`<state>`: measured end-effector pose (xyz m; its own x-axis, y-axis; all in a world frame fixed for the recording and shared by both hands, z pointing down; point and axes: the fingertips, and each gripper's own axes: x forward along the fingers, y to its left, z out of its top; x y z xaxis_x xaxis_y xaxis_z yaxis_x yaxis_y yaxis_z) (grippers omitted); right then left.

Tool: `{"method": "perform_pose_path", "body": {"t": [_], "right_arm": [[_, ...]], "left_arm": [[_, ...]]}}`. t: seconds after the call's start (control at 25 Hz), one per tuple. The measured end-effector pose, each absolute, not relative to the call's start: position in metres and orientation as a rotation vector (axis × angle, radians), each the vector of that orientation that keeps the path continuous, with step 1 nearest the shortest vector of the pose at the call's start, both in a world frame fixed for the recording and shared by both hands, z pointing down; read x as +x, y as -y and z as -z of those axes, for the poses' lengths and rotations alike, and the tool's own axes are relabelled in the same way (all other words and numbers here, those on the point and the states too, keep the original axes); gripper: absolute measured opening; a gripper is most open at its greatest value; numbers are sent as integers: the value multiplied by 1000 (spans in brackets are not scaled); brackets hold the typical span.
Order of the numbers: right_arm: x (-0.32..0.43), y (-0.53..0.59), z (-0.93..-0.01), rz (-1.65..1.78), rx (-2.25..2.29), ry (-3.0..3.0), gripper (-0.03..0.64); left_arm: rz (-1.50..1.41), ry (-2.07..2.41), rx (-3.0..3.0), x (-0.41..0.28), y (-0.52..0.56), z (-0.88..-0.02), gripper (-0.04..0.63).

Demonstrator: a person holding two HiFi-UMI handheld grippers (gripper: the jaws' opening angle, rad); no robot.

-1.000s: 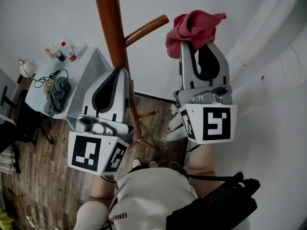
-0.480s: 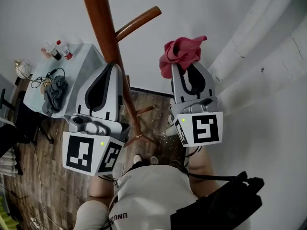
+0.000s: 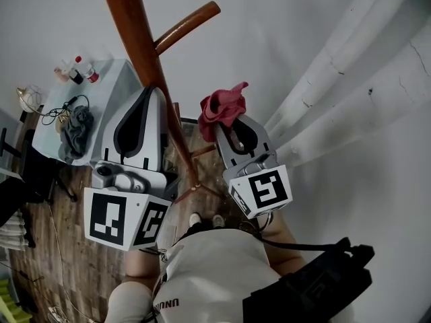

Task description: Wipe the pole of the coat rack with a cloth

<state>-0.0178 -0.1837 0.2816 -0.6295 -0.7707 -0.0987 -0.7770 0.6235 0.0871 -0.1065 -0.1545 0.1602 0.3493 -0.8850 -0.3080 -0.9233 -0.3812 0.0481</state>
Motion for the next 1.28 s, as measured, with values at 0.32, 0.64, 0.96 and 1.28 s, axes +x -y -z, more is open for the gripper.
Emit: {"method": "perform_pose_path", "body": {"t": [0.32, 0.64, 0.96, 1.28], "right_arm": [[-34, 173, -330, -23, -1302, -2878, 69], [-49, 167, -372, 98, -1280, -2974, 71], [-59, 168, -409, 182, -1284, -3055, 71], [-65, 172, -443, 233, -1318, -3132, 71]], "left_arm": [[-414, -1660, -2464, -106, 152, -160, 9], [-391, -1662, -2458, -106, 153, -161, 9], [-393, -1660, -2461, -106, 153, -160, 9], [-390, -1663, -2464, -106, 153, -161, 9]]}}
